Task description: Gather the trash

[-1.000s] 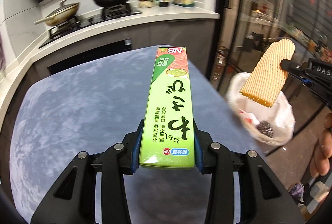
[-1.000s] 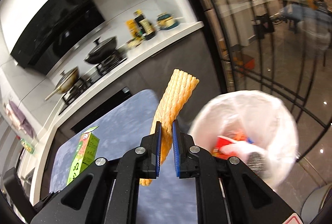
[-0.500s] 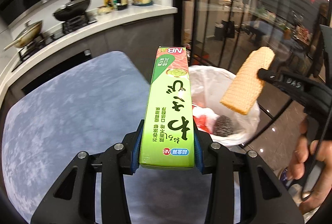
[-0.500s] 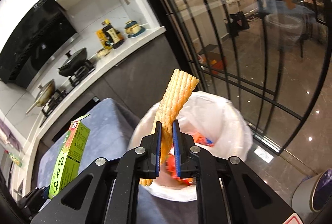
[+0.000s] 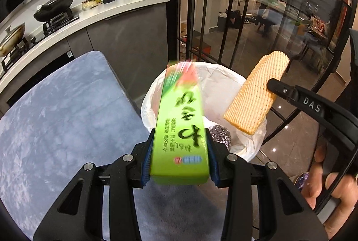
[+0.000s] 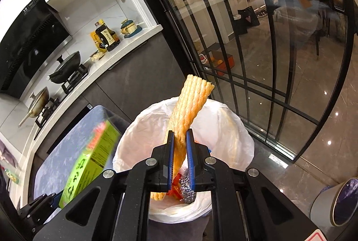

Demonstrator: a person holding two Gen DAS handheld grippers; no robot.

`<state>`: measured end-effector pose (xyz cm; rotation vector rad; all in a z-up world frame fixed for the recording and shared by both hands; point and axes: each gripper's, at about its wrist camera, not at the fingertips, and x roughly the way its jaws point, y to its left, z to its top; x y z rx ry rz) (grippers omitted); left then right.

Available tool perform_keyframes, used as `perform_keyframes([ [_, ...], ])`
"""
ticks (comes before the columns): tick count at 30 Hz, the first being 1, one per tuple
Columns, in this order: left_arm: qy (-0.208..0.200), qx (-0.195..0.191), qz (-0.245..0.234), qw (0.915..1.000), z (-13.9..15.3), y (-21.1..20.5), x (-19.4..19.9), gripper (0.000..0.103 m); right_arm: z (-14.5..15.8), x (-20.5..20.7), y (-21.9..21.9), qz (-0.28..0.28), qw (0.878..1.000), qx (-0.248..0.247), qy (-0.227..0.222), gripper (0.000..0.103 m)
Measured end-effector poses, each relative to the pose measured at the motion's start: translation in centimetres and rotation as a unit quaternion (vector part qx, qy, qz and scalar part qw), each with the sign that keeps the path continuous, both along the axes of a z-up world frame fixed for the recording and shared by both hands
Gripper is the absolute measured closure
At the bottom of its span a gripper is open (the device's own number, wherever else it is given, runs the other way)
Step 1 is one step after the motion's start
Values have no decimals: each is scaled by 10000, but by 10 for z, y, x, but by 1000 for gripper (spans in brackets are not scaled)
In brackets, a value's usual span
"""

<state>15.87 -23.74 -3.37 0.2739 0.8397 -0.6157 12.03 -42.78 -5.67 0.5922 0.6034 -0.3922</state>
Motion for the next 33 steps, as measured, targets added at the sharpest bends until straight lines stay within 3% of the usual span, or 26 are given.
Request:
perform_keyframes([
  [9, 34, 35, -19, 10000, -8, -12, 13, 64, -10, 10, -9, -8, 9999, 105, 82, 92],
  [16, 95, -167, 78, 9998, -10, -3, 23, 63, -20, 22, -5, 100, 9997, 162, 167, 87],
  [18, 34, -247, 128, 9996, -7, -1, 25, 48, -22, 23, -3, 104, 9996, 204, 166, 83],
  [21, -54, -471, 219, 9986, -2, 7, 26, 33, -25, 24, -3, 129, 9993, 326, 141, 79],
  [28, 46, -631, 444, 9970, 2, 19, 34, 30, -22, 22, 2, 198, 9993, 296, 124, 78],
  [33, 78, -629, 645, 9959, 4, 32, 37, 29, -15, 17, 9, 219, 9996, 133, 148, 71],
])
